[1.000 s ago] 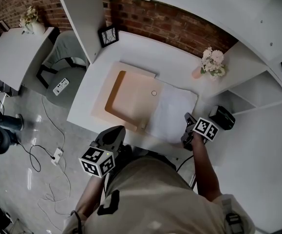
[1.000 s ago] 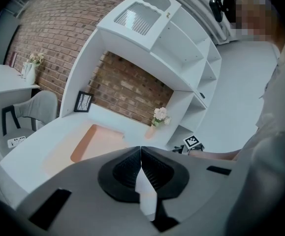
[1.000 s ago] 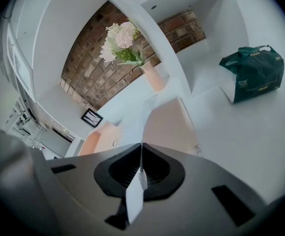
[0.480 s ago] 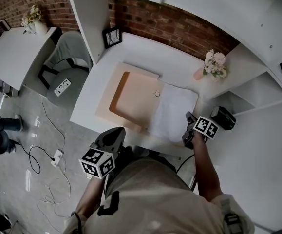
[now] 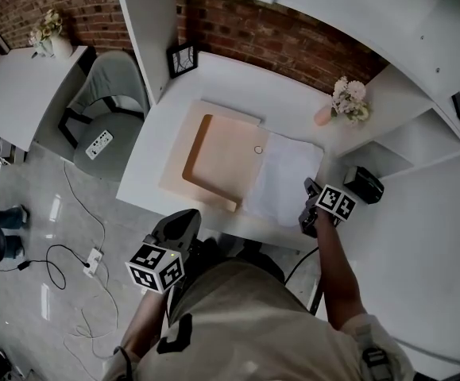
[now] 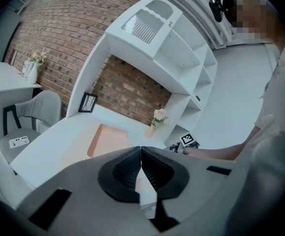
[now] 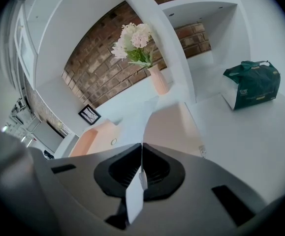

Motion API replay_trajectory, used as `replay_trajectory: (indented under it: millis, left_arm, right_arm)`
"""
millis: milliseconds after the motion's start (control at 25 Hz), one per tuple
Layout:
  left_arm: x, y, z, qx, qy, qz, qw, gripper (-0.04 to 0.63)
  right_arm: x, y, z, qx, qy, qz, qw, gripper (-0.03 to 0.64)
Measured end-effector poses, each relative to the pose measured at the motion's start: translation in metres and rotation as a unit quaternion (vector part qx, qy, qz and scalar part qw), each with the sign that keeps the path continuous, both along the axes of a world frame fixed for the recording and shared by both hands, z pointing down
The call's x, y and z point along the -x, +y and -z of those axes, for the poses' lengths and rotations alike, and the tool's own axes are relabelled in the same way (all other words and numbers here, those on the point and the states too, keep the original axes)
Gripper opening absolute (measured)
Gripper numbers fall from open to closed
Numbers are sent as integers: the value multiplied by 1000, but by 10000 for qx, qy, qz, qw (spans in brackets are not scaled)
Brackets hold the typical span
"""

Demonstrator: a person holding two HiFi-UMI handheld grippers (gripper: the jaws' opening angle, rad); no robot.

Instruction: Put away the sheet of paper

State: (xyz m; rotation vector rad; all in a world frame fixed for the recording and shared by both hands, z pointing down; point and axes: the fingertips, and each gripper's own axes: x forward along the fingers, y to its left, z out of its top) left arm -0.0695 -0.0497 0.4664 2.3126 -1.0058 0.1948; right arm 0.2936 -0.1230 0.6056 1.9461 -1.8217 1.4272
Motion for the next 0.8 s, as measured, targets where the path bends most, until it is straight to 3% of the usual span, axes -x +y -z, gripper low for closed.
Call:
replay_trajectory:
  millis: [800]
  left_arm:
    - [22, 6, -2, 26, 56, -34, 10000, 18]
  right_arm:
    - [19, -5, 7, -44, 156, 73, 9998, 28]
